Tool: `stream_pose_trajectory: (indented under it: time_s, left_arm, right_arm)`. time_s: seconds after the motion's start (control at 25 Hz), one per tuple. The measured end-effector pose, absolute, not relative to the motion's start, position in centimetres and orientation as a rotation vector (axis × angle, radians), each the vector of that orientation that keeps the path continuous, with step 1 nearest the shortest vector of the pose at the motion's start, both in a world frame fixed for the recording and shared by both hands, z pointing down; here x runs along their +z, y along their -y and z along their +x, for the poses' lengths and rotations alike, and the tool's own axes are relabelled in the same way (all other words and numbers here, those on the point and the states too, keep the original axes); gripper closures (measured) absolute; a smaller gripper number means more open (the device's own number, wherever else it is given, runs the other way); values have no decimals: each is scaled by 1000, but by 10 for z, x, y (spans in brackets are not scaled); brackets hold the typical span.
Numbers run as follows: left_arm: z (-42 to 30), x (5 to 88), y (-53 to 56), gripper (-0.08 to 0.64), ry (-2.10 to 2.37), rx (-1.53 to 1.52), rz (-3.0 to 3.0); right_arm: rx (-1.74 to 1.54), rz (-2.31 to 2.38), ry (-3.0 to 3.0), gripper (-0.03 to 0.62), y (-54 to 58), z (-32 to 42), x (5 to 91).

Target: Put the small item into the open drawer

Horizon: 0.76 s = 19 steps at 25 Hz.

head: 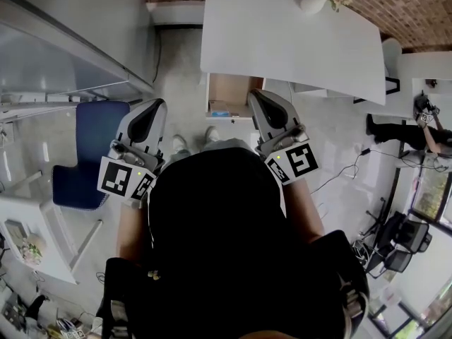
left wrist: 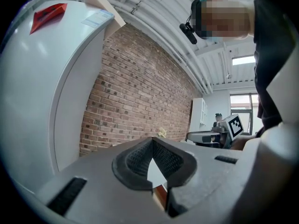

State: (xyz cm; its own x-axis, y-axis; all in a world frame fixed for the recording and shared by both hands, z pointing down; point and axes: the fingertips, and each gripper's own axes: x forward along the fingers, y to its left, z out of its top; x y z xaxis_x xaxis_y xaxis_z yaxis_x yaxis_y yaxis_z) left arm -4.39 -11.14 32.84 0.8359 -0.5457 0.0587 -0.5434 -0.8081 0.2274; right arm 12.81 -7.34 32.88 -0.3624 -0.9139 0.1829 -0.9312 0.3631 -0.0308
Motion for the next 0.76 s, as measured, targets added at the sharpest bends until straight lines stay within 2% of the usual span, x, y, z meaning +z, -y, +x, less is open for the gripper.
stream_pose_trajectory:
  time_s: [0.76]
  left_arm:
    - [-45, 345, 109, 558, 806, 30, 2702]
  right_arm:
    - [226, 1707, 2454, 581, 65, 132, 339]
